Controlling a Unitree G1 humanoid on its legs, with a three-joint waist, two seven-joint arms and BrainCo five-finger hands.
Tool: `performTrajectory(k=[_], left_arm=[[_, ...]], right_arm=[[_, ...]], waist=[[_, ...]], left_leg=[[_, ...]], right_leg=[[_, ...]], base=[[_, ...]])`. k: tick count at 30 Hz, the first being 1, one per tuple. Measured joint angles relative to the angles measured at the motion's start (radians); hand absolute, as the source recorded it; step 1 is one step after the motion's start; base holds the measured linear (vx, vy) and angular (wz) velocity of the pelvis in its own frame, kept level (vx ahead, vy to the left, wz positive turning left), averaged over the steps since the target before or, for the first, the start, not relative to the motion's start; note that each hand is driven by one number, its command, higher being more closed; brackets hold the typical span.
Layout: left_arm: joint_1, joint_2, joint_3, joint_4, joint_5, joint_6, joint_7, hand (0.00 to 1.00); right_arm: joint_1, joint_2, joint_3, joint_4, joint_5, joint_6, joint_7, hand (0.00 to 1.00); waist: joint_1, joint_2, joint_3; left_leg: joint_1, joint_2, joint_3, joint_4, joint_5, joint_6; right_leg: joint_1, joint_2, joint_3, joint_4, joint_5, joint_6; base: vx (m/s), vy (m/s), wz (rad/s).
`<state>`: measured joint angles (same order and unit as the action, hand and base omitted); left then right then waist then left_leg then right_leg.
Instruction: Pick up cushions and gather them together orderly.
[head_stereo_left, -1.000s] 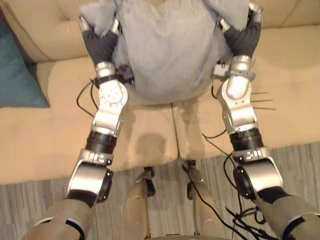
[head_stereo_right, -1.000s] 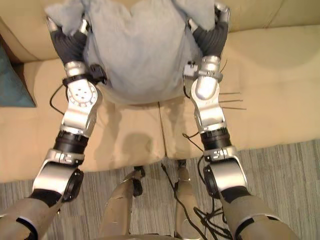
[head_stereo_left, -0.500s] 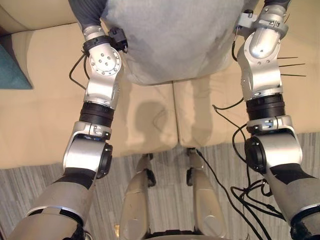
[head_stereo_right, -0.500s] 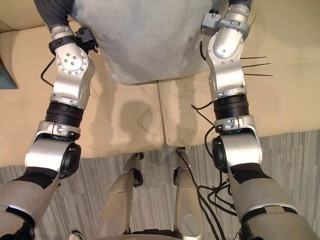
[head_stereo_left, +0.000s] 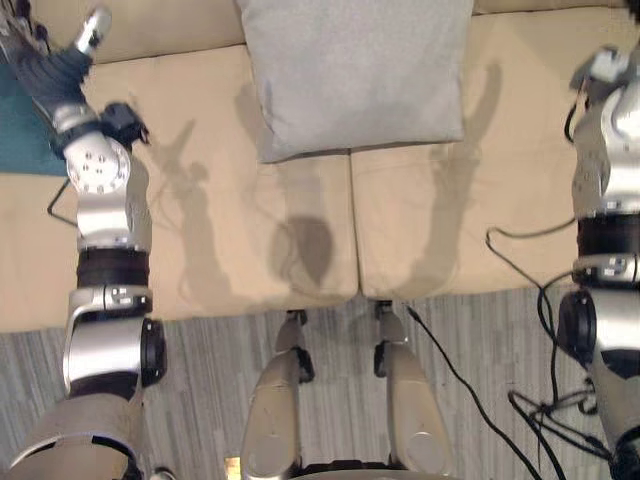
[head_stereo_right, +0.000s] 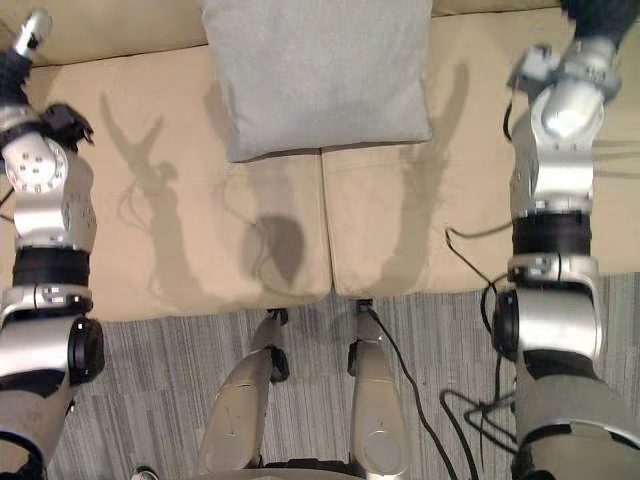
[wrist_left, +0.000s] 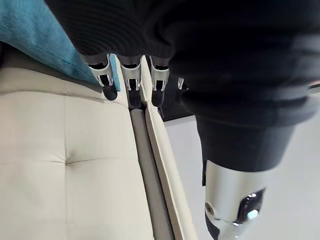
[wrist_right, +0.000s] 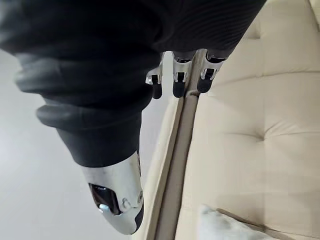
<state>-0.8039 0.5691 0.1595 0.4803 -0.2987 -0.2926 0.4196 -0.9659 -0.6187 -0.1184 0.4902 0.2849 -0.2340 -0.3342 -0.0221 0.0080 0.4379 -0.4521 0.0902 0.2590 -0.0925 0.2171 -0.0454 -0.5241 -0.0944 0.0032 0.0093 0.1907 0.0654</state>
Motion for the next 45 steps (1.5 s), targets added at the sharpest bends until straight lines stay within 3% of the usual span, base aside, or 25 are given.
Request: performTrajectory(k=[2,6,9,13,21,25,29,31,32,33,34,35,37,38,39,40,41,43,44,45], left_arm=[[0.088,-0.024,-0.001,-0.037,-0.006,-0.003,-0.031,0.00],[0.421,-0.181,-0.034,-0.113,-0.010,-0.004,-0.142,0.00],[0.694,-0.288,-0.096,-0.094,0.005,0.005,-0.230,0.00],[0.895,-0.342,-0.110,0.099,0.081,0.020,-0.305,0.00],[0.990,-0.380,-0.077,0.391,0.221,0.075,-0.377,0.00],[1.023,-0.405,-0.079,0.400,0.243,0.088,-0.397,0.00],[1.015,-0.407,-0.088,0.388,0.244,0.089,-0.396,0.00],[0.983,-0.391,-0.117,0.339,0.243,0.090,-0.396,0.00],[0.979,-0.393,-0.118,0.321,0.243,0.091,-0.396,0.00],[0.970,-0.400,-0.116,0.274,0.242,0.088,-0.394,0.00],[0.956,-0.401,-0.121,0.251,0.242,0.088,-0.391,0.00],[0.948,-0.397,-0.128,0.212,0.242,0.088,-0.390,0.00],[0.952,-0.398,-0.128,0.171,0.241,0.088,-0.379,0.00],[0.952,-0.399,-0.127,0.163,0.241,0.088,-0.372,0.00],[0.950,-0.402,-0.124,0.152,0.240,0.088,-0.359,0.00],[0.949,-0.413,-0.118,0.153,0.240,0.089,-0.351,0.00],[0.950,-0.446,-0.128,0.150,0.230,0.090,-0.349,0.00],[0.955,-0.470,-0.148,0.147,0.227,0.089,-0.346,0.00],[0.955,-0.481,-0.158,0.154,0.227,0.090,-0.347,0.00],[0.950,-0.493,-0.158,0.161,0.225,0.093,-0.347,0.00]], right_arm=[[0.108,0.001,0.000,-0.032,0.019,0.000,0.034,0.00],[0.481,0.057,0.015,-0.145,0.016,0.002,0.149,0.00],[0.750,0.158,0.037,-0.147,-0.048,0.004,0.226,0.00],[0.976,0.253,0.046,-0.022,-0.163,0.008,0.283,0.00],[1.098,0.361,-0.001,0.276,-0.308,0.049,0.306,0.00],[1.138,0.389,-0.007,0.323,-0.327,0.070,0.318,0.00],[1.149,0.426,-0.004,0.316,-0.327,0.086,0.318,0.00],[1.154,0.457,-0.002,0.294,-0.325,0.087,0.317,0.00],[1.158,0.460,-0.002,0.284,-0.325,0.088,0.318,0.00],[1.153,0.466,0.001,0.263,-0.324,0.089,0.318,0.00],[1.151,0.471,0.005,0.242,-0.324,0.089,0.318,0.00],[1.171,0.481,0.016,0.220,-0.323,0.088,0.318,0.00],[1.172,0.495,0.034,0.206,-0.317,0.086,0.318,0.00],[1.171,0.493,0.044,0.199,-0.315,0.086,0.318,0.00],[1.161,0.492,0.051,0.186,-0.315,0.084,0.318,0.00],[1.145,0.488,0.049,0.184,-0.314,0.084,0.317,0.00],[1.138,0.478,0.046,0.162,-0.302,0.082,0.312,0.00],[1.125,0.468,0.050,0.152,-0.284,0.080,0.312,0.00],[1.112,0.458,0.053,0.159,-0.283,0.083,0.312,0.00],[1.106,0.454,0.046,0.172,-0.283,0.088,0.310,0.00]], waist=[[0.003,0.000,0.000],[0.008,0.001,-0.011],[0.010,0.001,-0.080],[0.009,0.014,-0.178],[0.003,0.021,-0.266],[-0.001,0.012,-0.281],[0.003,-0.015,-0.281],[-0.001,-0.047,-0.277],[0.001,-0.047,-0.277],[0.018,-0.032,-0.272],[0.020,-0.027,-0.269],[0.019,-0.033,-0.267],[0.038,-0.065,-0.284],[0.040,-0.073,-0.287],[0.044,-0.091,-0.290],[0.047,-0.091,-0.287],[0.063,-0.054,-0.284],[0.085,-0.031,-0.282],[0.087,-0.013,-0.273],[0.071,-0.003,-0.264]], left_leg=[[0.009,0.001,0.001,0.000,0.000,0.000],[0.064,0.003,-0.001,0.000,-0.007,-0.003],[0.109,0.009,-0.006,0.003,-0.035,-0.008],[0.190,0.010,-0.008,0.001,-0.063,-0.014],[0.344,0.006,0.004,-0.005,-0.093,-0.016],[0.405,0.004,0.018,-0.009,-0.102,-0.020],[0.419,-0.002,0.055,-0.002,-0.105,-0.015],[0.331,0.003,0.059,0.115,-0.133,0.017],[0.302,0.022,0.057,0.149,-0.143,0.027],[0.261,0.057,0.061,0.189,-0.165,0.045],[0.238,0.074,0.043,0.227,-0.175,0.051],[0.230,0.077,0.020,0.263,-0.181,0.057],[0.206,0.077,0.006,0.302,-0.174,0.046],[0.192,0.078,0.001,0.318,-0.166,0.035],[0.147,0.079,-0.009,0.357,-0.151,0.016],[0.133,0.087,-0.009,0.358,-0.127,0.015],[0.101,0.125,-0.002,0.333,-0.085,0.004],[0.067,0.154,0.001,0.281,-0.037,-0.010],[0.063,0.159,-0.009,0.218,-0.033,-0.013],[0.064,0.163,-0.010,0.175,-0.088,-0.050]], right_leg=[[0.008,0.001,0.000,0.000,0.000,0.000],[0.065,0.002,-0.002,0.006,-0.024,0.005],[0.104,0.007,-0.001,0.024,-0.066,0.002],[0.182,0.008,-0.008,0.030,-0.104,0.014],[0.331,0.002,-0.005,0.020,-0.127,0.025],[0.378,-0.001,0.001,0.029,-0.142,0.033],[0.358,-0.006,0.032,0.066,-0.145,0.038],[0.304,-0.019,0.041,0.114,-0.134,0.086],[0.300,-0.018,0.041,0.106,-0.127,0.116],[0.269,-0.010,0.036,0.195,-0.143,0.118],[0.212,-0.006,0.018,0.435,-0.238,0.055],[0.204,-0.027,0.020,0.731,-0.331,0.046],[0.238,-0.045,0.046,0.919,-0.351,0.069],[0.257,-0.048,0.051,0.929,-0.354,0.076],[0.311,-0.046,0.054,0.860,-0.408,0.091],[0.332,-0.036,0.042,0.807,-0.463,0.091],[0.346,-0.002,0.013,0.707,-0.531,0.058],[0.333,0.030,-0.015,0.633,-0.588,0.011],[0.327,0.051,-0.032,0.590,-0.608,-0.023],[0.330,0.049,-0.053,0.546,-0.603,-0.037]], base=[[0.00,0.000,0.00],[0.00,-0.018,0.02],[0.02,-0.056,0.01],[0.06,-0.048,0.02],[0.05,-0.009,-0.05],[0.02,0.007,-0.09],[-0.02,0.015,-0.19],[-0.05,0.013,0.04],[-0.07,-0.021,-0.05],[-0.12,-0.047,-0.06],[-0.10,-0.097,0.16],[-0.12,-0.148,0.35],[-0.09,-0.170,0.24],[-0.19,-0.241,0.21],[-0.21,-0.243,0.19],[-0.31,-0.271,0.00],[-0.25,-0.171,-0.22],[-0.36,-0.252,-0.29],[-0.46,-0.264,0.03],[-0.36,-0.164,0.30]])
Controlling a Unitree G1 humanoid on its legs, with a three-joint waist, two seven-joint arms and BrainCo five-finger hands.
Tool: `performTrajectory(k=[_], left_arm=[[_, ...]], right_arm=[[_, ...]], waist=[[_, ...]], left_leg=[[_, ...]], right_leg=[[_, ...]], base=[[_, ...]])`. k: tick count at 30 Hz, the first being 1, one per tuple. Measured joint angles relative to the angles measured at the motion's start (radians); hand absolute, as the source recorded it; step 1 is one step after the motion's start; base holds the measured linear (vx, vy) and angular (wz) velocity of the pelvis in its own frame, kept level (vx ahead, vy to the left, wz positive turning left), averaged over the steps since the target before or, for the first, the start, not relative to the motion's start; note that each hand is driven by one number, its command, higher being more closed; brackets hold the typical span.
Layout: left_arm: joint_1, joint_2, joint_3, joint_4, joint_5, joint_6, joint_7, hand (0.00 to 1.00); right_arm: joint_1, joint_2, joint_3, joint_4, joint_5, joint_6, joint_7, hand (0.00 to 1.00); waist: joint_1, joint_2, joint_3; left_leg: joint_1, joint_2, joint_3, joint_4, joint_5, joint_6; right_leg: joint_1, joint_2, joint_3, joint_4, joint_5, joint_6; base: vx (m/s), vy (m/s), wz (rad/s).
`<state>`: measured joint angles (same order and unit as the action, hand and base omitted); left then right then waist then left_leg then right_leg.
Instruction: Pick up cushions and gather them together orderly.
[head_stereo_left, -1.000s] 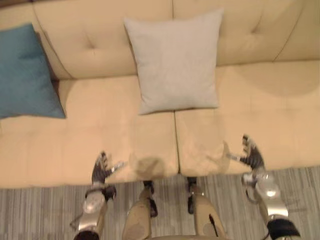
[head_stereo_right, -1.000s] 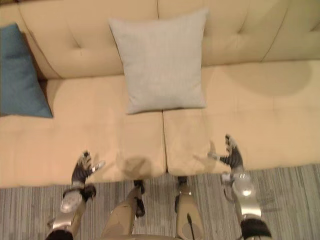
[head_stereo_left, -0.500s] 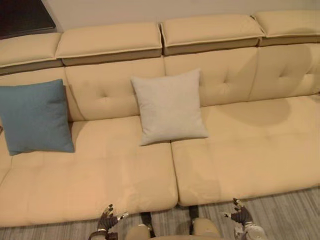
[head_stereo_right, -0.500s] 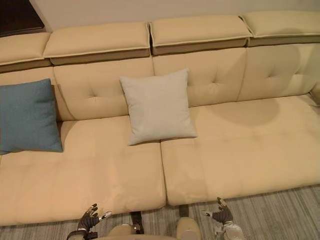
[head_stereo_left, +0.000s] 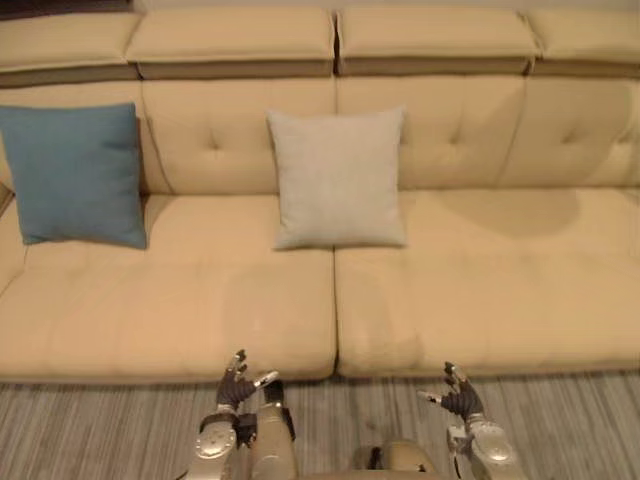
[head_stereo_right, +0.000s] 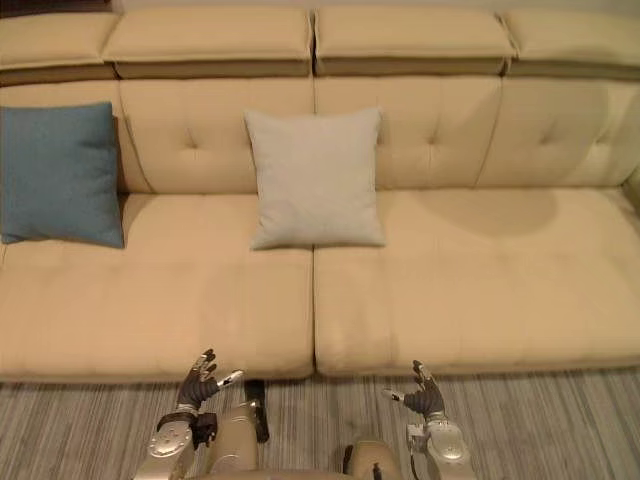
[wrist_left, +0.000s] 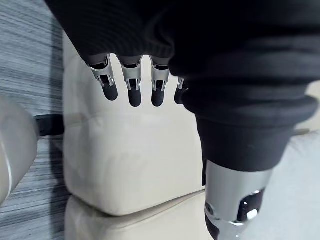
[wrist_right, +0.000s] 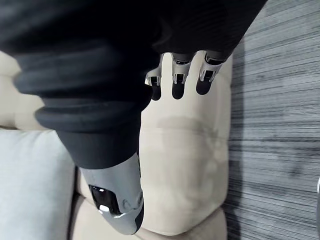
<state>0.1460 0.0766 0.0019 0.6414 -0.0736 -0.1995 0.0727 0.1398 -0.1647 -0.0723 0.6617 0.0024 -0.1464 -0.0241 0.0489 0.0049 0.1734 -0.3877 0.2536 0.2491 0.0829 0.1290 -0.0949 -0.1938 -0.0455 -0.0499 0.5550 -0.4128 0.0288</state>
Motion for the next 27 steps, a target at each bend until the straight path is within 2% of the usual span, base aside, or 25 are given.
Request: performTrajectory(k=[1,2,3,4,7,8,9,10,12,18,20,22,23,24,25,27], left_arm=[[-0.004,-0.005,0.001,-0.002,-0.004,0.000,0.000,0.00],[-0.001,-0.005,0.001,-0.003,-0.003,-0.001,0.000,0.00],[0.001,-0.005,0.001,-0.004,-0.003,-0.001,0.000,0.00],[0.001,-0.002,0.001,-0.006,-0.004,-0.002,0.000,0.00],[0.005,-0.001,0.005,-0.006,-0.006,-0.003,0.000,0.00],[0.007,-0.001,0.005,-0.005,-0.007,-0.003,0.000,0.00],[0.009,-0.001,0.005,-0.005,-0.007,-0.003,0.000,0.00],[0.009,0.012,0.005,0.000,-0.007,-0.003,0.002,0.00],[0.009,0.021,0.005,0.000,-0.006,-0.003,0.005,0.00],[0.012,0.036,0.006,0.006,-0.005,-0.003,0.016,0.00],[0.011,0.035,0.001,0.007,-0.001,-0.003,0.015,0.00],[0.012,0.034,0.000,0.007,0.002,-0.002,0.015,0.00],[0.009,0.034,-0.001,0.006,0.006,-0.002,0.015,0.00],[0.008,0.035,-0.002,-0.005,0.006,-0.003,0.015,0.00],[0.002,0.035,-0.006,-0.010,0.006,-0.003,0.016,0.00],[-0.016,0.029,-0.022,-0.017,0.006,-0.002,0.017,0.00]], right_arm=[[0.001,0.003,-0.011,0.000,0.000,0.000,-0.002,0.00],[0.007,0.002,-0.011,0.000,0.000,0.000,-0.014,0.00],[0.010,-0.001,-0.011,-0.001,0.000,0.000,-0.017,0.00],[0.010,0.001,-0.011,-0.002,-0.001,0.000,-0.021,0.00],[-0.003,-0.004,-0.030,-0.002,-0.002,-0.001,-0.020,0.00],[-0.007,-0.004,-0.030,-0.001,-0.003,-0.001,-0.021,0.00],[-0.011,-0.004,-0.031,0.000,-0.003,-0.001,-0.020,0.00],[-0.023,0.005,-0.034,0.012,-0.003,-0.001,-0.020,0.00],[-0.017,0.005,-0.040,0.021,-0.002,-0.001,-0.021,0.00],[0.004,0.011,-0.060,0.031,0.011,-0.001,-0.025,0.00],[0.007,0.037,-0.079,0.028,0.038,-0.001,-0.027,0.00],[0.010,0.047,-0.077,0.017,0.043,-0.001,-0.028,0.00],[0.014,0.059,-0.075,-0.003,0.053,-0.001,-0.030,0.00],[0.016,0.065,-0.072,-0.019,0.072,-0.003,-0.030,0.00],[0.016,0.066,-0.073,-0.021,0.079,-0.003,-0.032,0.00],[0.017,0.066,-0.073,-0.021,0.088,-0.002,-0.039,0.00]], waist=[[-0.011,-0.006,0.011],[-0.011,-0.020,0.012],[-0.012,-0.029,0.017],[-0.015,-0.021,0.015],[-0.018,-0.007,0.008],[-0.022,-0.006,0.007],[-0.031,-0.002,0.005],[-0.038,-0.009,0.004],[-0.037,-0.012,0.000],[-0.062,-0.012,-0.001],[-0.072,-0.012,-0.001],[-0.085,-0.011,-0.001],[-0.092,-0.012,-0.001],[-0.094,-0.011,-0.001],[-0.098,-0.011,-0.001],[-0.116,-0.001,0.005]], left_leg=[[-0.002,-0.003,0.004,0.045,-0.012,-0.007],[0.011,-0.020,0.002,0.188,-0.023,0.003],[0.021,-0.028,-0.001,0.242,-0.036,0.007],[0.044,-0.038,-0.005,0.313,-0.130,0.008],[0.117,-0.062,-0.055,0.369,-0.262,0.002],[0.141,-0.069,-0.061,0.343,-0.278,0.001],[0.166,-0.079,-0.062,0.299,-0.287,0.000],[0.224,-0.110,-0.047,0.155,-0.265,0.008],[0.249,-0.127,-0.026,0.098,-0.236,0.018],[0.299,-0.152,0.056,0.098,-0.239,0.040],[0.318,-0.145,0.126,0.128,-0.264,0.058],[0.325,-0.127,0.175,0.157,-0.290,0.054],[0.330,-0.100,0.243,0.198,-0.322,0.052],[0.331,-0.067,0.306,0.225,-0.348,0.053],[0.334,-0.053,0.352,0.240,-0.362,0.053],[0.377,-0.014,0.483,0.248,-0.374,0.050]], right_leg=[[0.000,-0.011,-0.031,-0.025,0.033,-0.030],[-0.001,-0.032,-0.047,-0.040,0.056,-0.042],[-0.001,-0.034,-0.046,-0.048,0.065,-0.044],[-0.005,-0.032,-0.045,-0.069,0.090,-0.045],[-0.031,-0.022,-0.016,-0.124,0.154,-0.031],[-0.035,-0.021,-0.009,-0.136,0.166,-0.026],[-0.038,-0.019,-0.004,-0.147,0.177,-0.020],[-0.036,-0.027,0.026,-0.200,0.224,0.006],[-0.013,-0.031,0.046,-0.282,0.279,0.020],[0.018,-0.042,0.124,-0.360,0.348,0.055],[0.013,-0.024,0.202,-0.377,0.373,0.063],[0.007,-0.007,0.247,-0.383,0.390,0.063],[-0.015,0.016,0.286,-0.385,0.413,0.063],[-0.040,0.027,0.261,-0.398,0.437,0.047],[-0.056,0.019,0.211,-0.405,0.430,0.020],[-0.088,-0.059,-0.071,-0.371,0.399,-0.064]], base=[[-0.37,-0.141,0.29],[-0.23,-0.090,0.14],[-0.27,-0.114,0.00],[-0.15,-0.041,-0.05],[-0.26,0.042,-0.22],[-0.16,0.119,-0.21],[-0.16,0.140,-0.28],[-0.16,0.147,-0.35],[-0.12,0.144,-0.37],[-0.06,0.112,-0.40],[-0.02,0.093,-1.03],[-0.02,0.058,-1.06],[-0.05,0.030,-1.78],[-0.07,0.010,-1.96],[-0.07,0.002,-1.84],[0.02,0.030,-1.80]])
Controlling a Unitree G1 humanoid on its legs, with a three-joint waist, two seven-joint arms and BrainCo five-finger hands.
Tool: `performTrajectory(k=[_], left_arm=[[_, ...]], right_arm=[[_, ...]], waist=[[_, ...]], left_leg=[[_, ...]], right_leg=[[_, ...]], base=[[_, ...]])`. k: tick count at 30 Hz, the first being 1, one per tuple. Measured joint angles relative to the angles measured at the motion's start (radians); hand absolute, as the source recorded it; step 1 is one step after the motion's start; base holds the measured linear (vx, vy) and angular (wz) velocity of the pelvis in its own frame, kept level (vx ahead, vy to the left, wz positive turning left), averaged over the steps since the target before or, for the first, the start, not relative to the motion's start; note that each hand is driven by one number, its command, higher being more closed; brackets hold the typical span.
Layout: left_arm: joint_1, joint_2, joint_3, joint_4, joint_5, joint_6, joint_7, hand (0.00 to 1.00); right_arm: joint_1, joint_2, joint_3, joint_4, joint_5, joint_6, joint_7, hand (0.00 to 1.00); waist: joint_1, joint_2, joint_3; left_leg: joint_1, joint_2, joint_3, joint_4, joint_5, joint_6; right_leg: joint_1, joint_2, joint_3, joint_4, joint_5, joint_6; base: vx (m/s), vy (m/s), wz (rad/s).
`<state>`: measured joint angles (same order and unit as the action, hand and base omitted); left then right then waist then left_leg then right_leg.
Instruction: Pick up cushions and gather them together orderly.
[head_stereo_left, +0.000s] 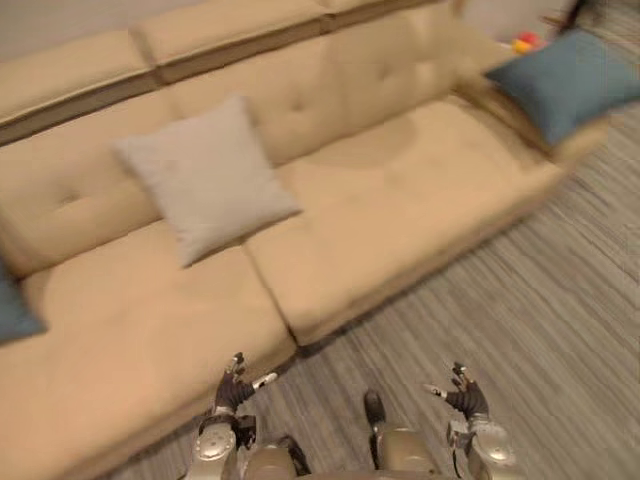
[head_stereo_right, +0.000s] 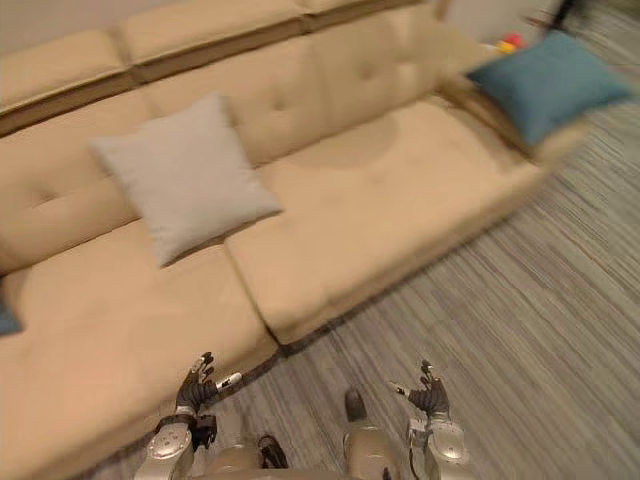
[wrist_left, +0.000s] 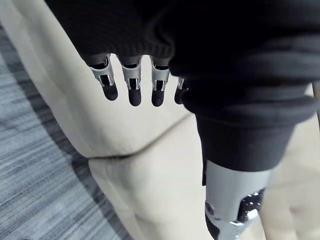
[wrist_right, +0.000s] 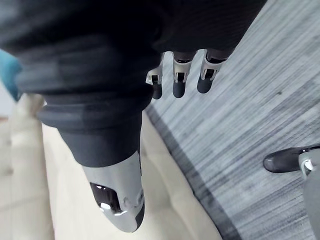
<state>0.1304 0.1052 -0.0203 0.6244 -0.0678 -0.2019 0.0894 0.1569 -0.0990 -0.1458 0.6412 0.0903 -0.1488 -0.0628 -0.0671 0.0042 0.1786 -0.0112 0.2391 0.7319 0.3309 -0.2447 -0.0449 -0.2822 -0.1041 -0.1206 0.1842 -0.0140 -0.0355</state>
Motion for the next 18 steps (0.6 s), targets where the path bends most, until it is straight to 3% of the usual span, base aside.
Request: performTrajectory(k=[2,4,5,6,7,8,9,10,11,12,13,14,16,18], left_arm=[[-0.003,0.010,-0.020,-0.030,0.000,0.001,-0.001,0.00],[-0.004,0.018,-0.019,-0.050,0.000,0.000,-0.002,0.00],[-0.018,0.026,-0.018,-0.053,0.000,0.001,-0.002,0.00],[-0.029,0.028,-0.019,-0.052,0.000,0.002,-0.002,0.00],[-0.043,0.026,-0.021,-0.050,0.000,0.003,-0.004,0.00],[-0.059,0.022,-0.021,-0.047,0.000,0.003,-0.004,0.00],[-0.080,0.010,-0.020,-0.047,0.000,0.002,-0.005,0.00],[-0.088,0.002,-0.019,-0.048,0.000,0.000,-0.009,0.00],[-0.084,0.000,-0.018,-0.047,-0.001,-0.001,-0.012,0.00],[-0.068,-0.004,-0.018,-0.045,-0.004,-0.001,-0.018,0.00],[-0.061,-0.008,-0.018,-0.044,-0.005,-0.001,-0.021,0.00],[-0.059,-0.015,-0.018,-0.032,-0.015,-0.001,-0.019,0.00],[-0.029,-0.019,-0.017,-0.028,-0.039,-0.004,-0.012,0.00],[0.000,-0.020,-0.017,-0.030,-0.042,-0.003,0.003,0.00]], right_arm=[[-0.002,-0.004,0.003,0.004,0.000,0.000,0.000,0.00],[-0.016,-0.010,0.004,0.020,0.000,0.000,0.000,0.00],[-0.015,-0.013,0.002,0.023,-0.001,0.000,-0.001,0.00],[-0.021,-0.022,0.002,0.022,-0.001,0.000,-0.001,0.00],[-0.023,-0.039,0.002,0.022,-0.001,0.000,-0.001,0.00],[-0.022,-0.050,0.002,0.023,-0.001,0.000,-0.001,0.00],[-0.017,-0.064,0.004,0.023,-0.001,0.001,-0.001,0.00],[-0.026,-0.073,0.009,0.023,-0.001,0.002,0.000,0.00],[-0.037,-0.073,0.015,0.023,-0.002,0.002,-0.001,0.00],[-0.061,-0.074,0.047,0.024,-0.003,0.002,-0.004,0.00],[-0.078,-0.075,0.062,0.027,-0.003,0.002,-0.005,0.00],[-0.104,-0.079,0.086,0.047,-0.005,0.002,-0.014,0.00],[-0.109,-0.074,0.094,0.055,-0.007,0.002,-0.027,0.00],[-0.111,-0.073,0.107,0.042,-0.010,0.002,-0.035,0.00]], waist=[[-0.026,0.009,-0.006],[-0.028,0.013,-0.012],[-0.028,0.009,-0.015],[-0.030,0.017,-0.015],[-0.032,0.036,-0.014],[-0.037,0.049,-0.015],[-0.037,0.066,-0.019],[-0.032,0.077,-0.019],[-0.026,0.077,-0.019],[-0.021,0.079,-0.015],[-0.017,0.081,-0.014],[0.004,0.076,-0.004],[0.049,0.059,0.013],[0.060,0.071,0.026]], left_leg=[[0.065,0.036,0.157,0.021,-0.018,-0.023],[0.107,0.041,0.224,0.015,-0.012,-0.033],[0.138,0.038,0.258,0.011,-0.011,-0.040],[0.164,0.040,0.268,0.013,-0.016,-0.057],[0.184,0.049,0.271,0.015,-0.018,-0.063],[0.198,0.060,0.271,0.032,-0.016,-0.065],[0.211,0.105,0.261,0.119,-0.010,-0.073],[0.205,0.169,0.223,0.262,0.022,-0.043],[0.186,0.198,0.173,0.358,0.066,0.026],[0.104,0.210,-0.003,0.516,0.091,0.058],[0.038,0.178,-0.118,0.580,0.045,0.015],[-0.065,0.098,-0.292,0.647,-0.019,-0.017],[-0.186,0.003,-0.442,0.601,-0.065,0.003],[-0.301,-0.064,-0.553,0.472,-0.062,-0.001]], right_leg=[[-0.008,-0.102,-0.353,0.070,-0.045,-0.078],[-0.002,-0.151,-0.518,0.114,-0.048,-0.094],[-0.001,-0.178,-0.594,0.142,0.001,-0.108],[-0.015,-0.160,-0.581,0.160,0.003,-0.060],[-0.032,-0.130,-0.525,0.182,-0.019,-0.040],[-0.040,-0.109,-0.499,0.196,-0.037,-0.039],[-0.047,-0.075,-0.449,0.218,-0.066,-0.036],[-0.046,-0.034,-0.397,0.231,-0.091,-0.038],[-0.044,-0.011,-0.358,0.229,-0.108,-0.048],[-0.028,0.019,-0.282,0.209,-0.116,-0.056],[-0.020,0.033,-0.245,0.197,-0.118,-0.058],[0.007,0.049,-0.179,0.177,-0.118,-0.058],[0.081,0.057,-0.095,0.140,-0.127,-0.042],[0.141,0.054,-0.055,0.107,-0.147,-0.009]], base=[[0.11,-0.009,-2.12],[0.18,-0.141,-1.91],[0.20,-0.203,-2.04],[0.20,-0.210,-2.07],[0.19,-0.149,-1.59],[0.28,-0.171,-1.47],[0.34,-0.154,-1.51],[0.34,-0.149,-1.63],[0.38,-0.110,-1.84],[0.29,-0.045,-1.61],[0.34,0.009,-1.85],[0.27,0.089,-1.67],[0.32,0.133,-1.47],[0.38,0.241,-0.86]])
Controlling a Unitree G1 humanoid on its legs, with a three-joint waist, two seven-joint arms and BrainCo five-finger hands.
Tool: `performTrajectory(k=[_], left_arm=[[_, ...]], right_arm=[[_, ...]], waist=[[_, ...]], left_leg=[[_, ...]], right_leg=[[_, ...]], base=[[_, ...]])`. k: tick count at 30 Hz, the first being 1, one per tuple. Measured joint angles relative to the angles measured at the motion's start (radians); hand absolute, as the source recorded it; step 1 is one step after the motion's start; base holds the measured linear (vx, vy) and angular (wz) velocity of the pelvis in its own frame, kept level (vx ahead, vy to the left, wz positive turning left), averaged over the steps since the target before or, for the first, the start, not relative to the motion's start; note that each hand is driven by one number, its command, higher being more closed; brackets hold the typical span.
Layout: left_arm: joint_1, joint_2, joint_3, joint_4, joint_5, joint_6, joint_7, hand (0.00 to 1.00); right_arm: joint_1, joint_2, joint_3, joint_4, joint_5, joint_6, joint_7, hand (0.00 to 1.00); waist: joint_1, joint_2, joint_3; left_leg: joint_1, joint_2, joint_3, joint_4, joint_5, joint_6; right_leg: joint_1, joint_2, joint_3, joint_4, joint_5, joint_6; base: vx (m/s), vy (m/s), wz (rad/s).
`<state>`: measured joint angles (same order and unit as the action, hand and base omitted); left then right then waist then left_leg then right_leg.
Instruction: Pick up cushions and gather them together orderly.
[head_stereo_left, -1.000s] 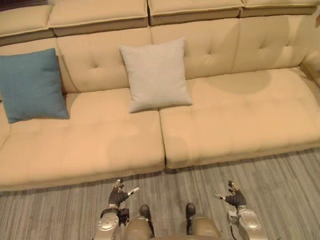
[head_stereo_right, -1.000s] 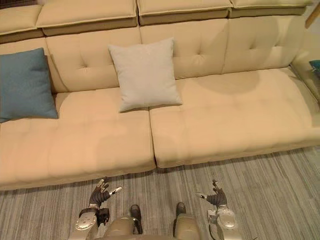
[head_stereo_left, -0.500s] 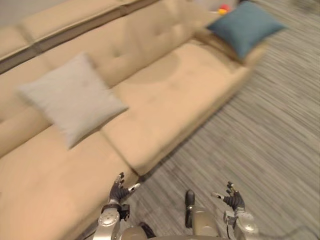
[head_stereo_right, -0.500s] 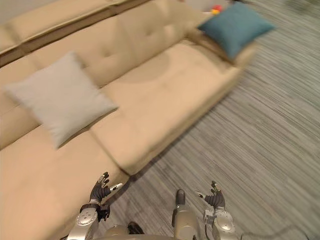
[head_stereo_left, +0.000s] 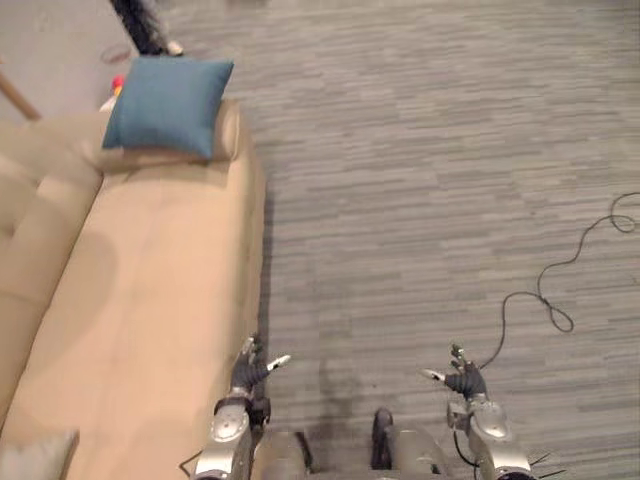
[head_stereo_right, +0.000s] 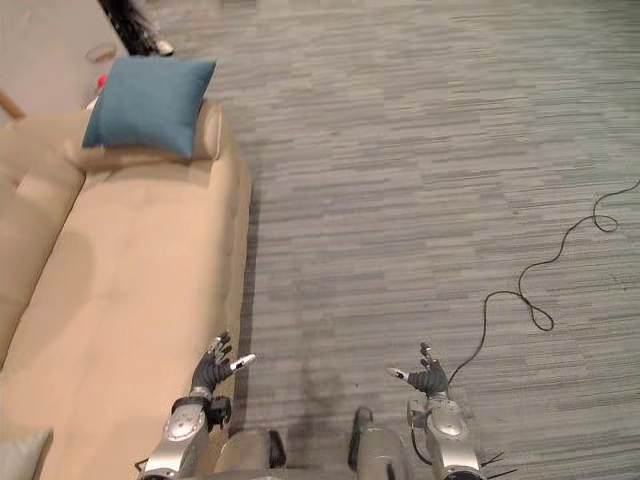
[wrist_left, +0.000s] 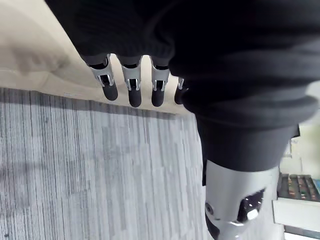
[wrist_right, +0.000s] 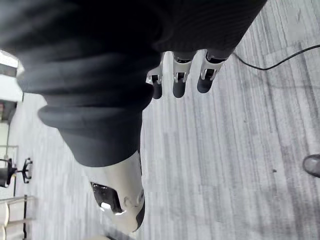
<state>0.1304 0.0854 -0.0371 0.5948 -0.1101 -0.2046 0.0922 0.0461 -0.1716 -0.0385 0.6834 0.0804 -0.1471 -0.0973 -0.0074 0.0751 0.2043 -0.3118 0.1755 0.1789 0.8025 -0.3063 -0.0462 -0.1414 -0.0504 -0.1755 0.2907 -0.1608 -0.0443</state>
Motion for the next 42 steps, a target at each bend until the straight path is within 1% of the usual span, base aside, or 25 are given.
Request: performTrajectory(k=[2,4,5,7,9,10,11,13,15,17,18,20,21,22,23,24,26,28,30,34,35,36,38,39,42], left_arm=[[0.019,-0.003,0.003,-0.003,-0.005,0.001,0.007,0.00],[0.018,-0.006,0.010,0.003,-0.005,0.004,0.019,0.00],[0.007,0.007,0.013,-0.003,-0.005,0.003,0.024,0.00],[0.008,-0.013,0.033,-0.014,-0.004,0.004,0.023,0.00],[0.035,-0.021,0.028,-0.020,-0.005,0.006,0.026,0.00],[0.068,-0.018,0.006,-0.034,-0.005,0.012,0.025,0.00],[0.076,-0.015,-0.002,-0.043,-0.005,0.016,0.025,0.00],[0.081,-0.009,-0.016,-0.070,-0.005,0.023,0.027,0.00],[0.075,-0.006,-0.013,-0.089,-0.006,0.021,0.042,0.00],[0.050,-0.006,-0.011,-0.080,-0.006,0.022,0.043,0.00],[0.015,-0.006,-0.010,-0.044,-0.005,0.023,0.043,0.00],[-0.005,-0.003,0.006,-0.014,-0.004,0.024,0.046,0.00],[-0.002,0.009,0.010,-0.006,-0.001,0.024,0.051,0.00],[-0.013,0.015,0.009,0.016,0.006,0.025,0.058,0.00],[-0.042,-0.013,0.006,0.043,0.007,0.026,0.061,0.00],[-0.073,-0.030,0.009,0.046,0.007,0.026,0.062,0.00],[-0.087,-0.053,0.007,0.044,0.006,0.024,0.062,0.00],[-0.090,-0.057,0.010,0.034,0.006,0.015,0.062,0.00],[-0.071,-0.052,0.010,0.014,0.002,0.010,0.062,0.00],[-0.028,-0.053,0.013,-0.017,-0.005,0.010,0.062,0.00],[-0.017,-0.056,0.014,-0.018,-0.005,0.010,0.062,0.00],[-0.006,-0.051,0.047,-0.015,-0.005,0.011,0.063,0.00],[0.008,-0.060,0.098,-0.034,-0.006,0.011,0.063,0.00],[0.012,-0.071,0.125,-0.030,-0.006,0.014,0.063,0.00],[0.035,-0.065,0.126,-0.017,-0.009,0.022,0.064,0.00]], right_arm=[[-0.001,-0.006,0.001,-0.002,0.001,-0.003,-0.013,0.00],[-0.010,0.008,-0.003,0.003,0.004,-0.001,-0.025,0.00],[-0.015,0.019,-0.005,-0.004,0.010,-0.005,-0.037,0.00],[-0.017,0.028,-0.031,-0.004,0.010,-0.004,-0.037,0.00],[-0.018,0.057,-0.043,-0.026,0.009,-0.004,-0.036,0.00],[-0.009,0.078,-0.041,-0.043,0.008,-0.004,-0.034,0.00],[-0.006,0.086,-0.041,-0.044,0.006,-0.004,-0.034,0.00],[0.021,0.092,-0.038,-0.043,-0.004,-0.001,-0.032,0.00],[0.005,0.087,-0.038,-0.042,-0.006,-0.001,-0.032,0.00],[-0.021,0.070,-0.037,-0.036,-0.006,-0.002,-0.030,0.00],[-0.037,0.046,-0.036,-0.026,-0.008,-0.001,-0.028,0.00],[-0.031,0.034,-0.036,-0.025,-0.012,0.000,-0.030,0.00],[-0.006,0.035,-0.032,-0.025,-0.012,0.000,-0.031,0.00],[0.018,0.027,-0.036,-0.022,-0.012,0.002,-0.031,0.00],[0.008,0.007,-0.040,0.000,-0.012,0.006,-0.031,0.00],[-0.011,0.000,-0.048,0.012,-0.012,0.015,-0.032,0.00],[-0.022,-0.002,-0.031,0.012,-0.008,0.017,-0.032,0.00],[-0.029,0.010,-0.031,0.039,0.009,0.015,-0.034,0.00],[-0.060,0.015,-0.032,0.049,0.033,0.007,-0.034,0.00],[-0.125,-0.021,-0.034,0.113,0.036,-0.002,-0.034,0.00],[-0.112,-0.035,-0.041,0.120,0.036,-0.001,-0.035,0.00],[-0.104,-0.022,-0.050,0.137,0.036,0.004,-0.038,0.00],[-0.099,-0.014,-0.044,0.135,0.036,0.003,-0.035,0.00],[-0.104,-0.014,-0.047,0.138,0.035,0.003,-0.034,0.00],[-0.086,-0.010,-0.071,0.147,0.029,0.002,-0.032,0.00]], waist=[[0.034,0.024,0.006],[0.069,0.032,0.012],[0.072,-0.017,0.004],[0.080,-0.057,-0.001],[0.083,-0.072,0.002],[0.073,-0.074,0.004],[0.071,-0.073,0.004],[0.071,-0.070,0.004],[0.067,-0.063,0.007],[0.046,-0.040,0.017],[0.035,-0.014,0.034],[0.018,-0.012,0.036],[0.021,-0.038,0.020],[0.008,-0.034,0.012],[0.016,0.020,0.012],[0.008,0.025,0.014],[0.014,0.028,0.019],[0.029,0.021,0.029],[0.066,-0.007,0.028],[0.094,0.005,0.023],[0.102,0.021,0.015],[0.117,-0.007,0.009],[0.110,-0.043,-0.008],[0.113,-0.047,-0.008],[0.103,-0.048,-0.008]], left_leg=[[-0.059,-0.056,-0.093,-0.284,0.051,-0.073],[-0.031,-0.069,-0.103,-0.360,0.161,-0.020],[-0.027,-0.121,-0.099,-0.382,0.136,0.010],[-0.011,-0.166,-0.079,-0.362,0.084,0.068],[0.065,-0.184,-0.035,-0.361,0.034,0.095],[0.142,-0.196,-0.021,-0.363,-0.001,0.115],[0.179,-0.198,-0.017,-0.364,-0.013,0.123],[0.310,-0.194,-0.013,-0.398,-0.020,0.126],[0.391,-0.184,-0.014,-0.473,-0.020,0.124],[0.436,-0.150,-0.029,-0.515,-0.035,0.096],[0.473,-0.108,-0.032,-0.532,-0.042,0.069],[0.526,-0.086,-0.049,-0.542,-0.041,0.006],[0.578,-0.090,-0.073,-0.531,-0.052,-0.023],[0.601,-0.081,-0.118,-0.472,-0.065,-0.048],[0.587,-0.038,-0.129,-0.415,-0.047,-0.076],[0.509,-0.022,-0.144,-0.257,0.100,-0.119],[0.382,0.018,-0.136,0.018,0.348,-0.098],[0.241,0.093,-0.067,0.270,0.207,-0.016],[0.102,0.083,-0.005,0.257,0.118,-0.013],[-0.058,-0.007,0.161,-0.277,0.118,-0.020],[-0.059,-0.026,0.229,-0.412,0.221,0.036],[-0.017,-0.058,0.270,-0.435,0.258,0.142],[-0.018,-0.092,0.289,-0.416,0.209,0.208],[-0.009,-0.101,0.281,-0.378,0.163,0.241],[0.123,-0.164,0.153,-0.407,0.091,0.212]], right_leg=[[0.023,0.003,0.036,-0.005,-0.026,0.044],[0.060,0.014,0.077,-0.021,-0.037,0.076],[0.070,-0.029,0.097,-0.048,-0.045,0.107],[0.066,-0.080,0.105,0.013,-0.087,0.156],[0.000,-0.122,0.139,0.261,-0.102,0.210],[-0.077,-0.150,0.157,0.508,-0.036,0.315],[-0.104,-0.162,0.153,0.608,-0.024,0.315],[-0.184,-0.206,0.059,0.782,-0.078,0.200],[-0.269,-0.225,-0.053,0.707,-0.118,0.130],[-0.341,-0.188,-0.105,0.542,-0.120,0.115],[-0.377,-0.124,-0.098,0.349,-0.069,0.089],[-0.386,-0.052,-0.071,0.042,0.107,0.077],[-0.362,-0.008,-0.041,-0.149,0.270,0.046],[-0.357,-0.005,-0.016,-0.110,0.448,0.001],[-0.370,0.029,-0.046,-0.027,0.378,-0.014],[-0.372,0.022,-0.057,0.054,0.286,-0.011],[-0.243,0.017,-0.074,0.010,0.214,-0.011],[-0.068,0.033,-0.107,-0.083,0.189,-0.012],[0.084,0.028,-0.114,-0.195,0.176,-0.010],[0.240,0.010,-0.164,-0.280,0.084,0.074],[0.280,0.018,-0.183,-0.281,0.054,0.095],[0.323,-0.003,-0.192,-0.282,0.027,0.119],[0.330,-0.033,-0.242,-0.245,0.034,0.146],[0.326,-0.054,-0.247,-0.149,0.020,0.178],[0.180,-0.163,-0.201,0.461,0.051,0.261]], base=[[0.28,0.261,-0.74],[0.43,0.285,-0.47],[0.56,0.307,-0.05],[0.51,0.251,0.10],[0.50,0.221,-0.30],[0.42,0.163,-0.30],[0.64,0.148,-0.20],[0.55,0.058,0.00],[0.56,0.002,-0.12],[0.64,-0.050,-0.01],[0.60,-0.087,0.13],[0.64,-0.144,0.09],[1.02,-0.278,0.30],[1.02,-0.285,0.16],[0.80,-0.208,0.36],[0.58,-0.146,0.09],[0.73,-0.204,0.36],[0.73,-0.188,0.39],[0.67,-0.115,0.16],[0.51,0.025,0.23],[0.61,0.117,0.52],[0.88,0.156,0.88],[0.70,0.121,0.95],[0.60,0.175,1.13],[0.62,0.148,1.33]])
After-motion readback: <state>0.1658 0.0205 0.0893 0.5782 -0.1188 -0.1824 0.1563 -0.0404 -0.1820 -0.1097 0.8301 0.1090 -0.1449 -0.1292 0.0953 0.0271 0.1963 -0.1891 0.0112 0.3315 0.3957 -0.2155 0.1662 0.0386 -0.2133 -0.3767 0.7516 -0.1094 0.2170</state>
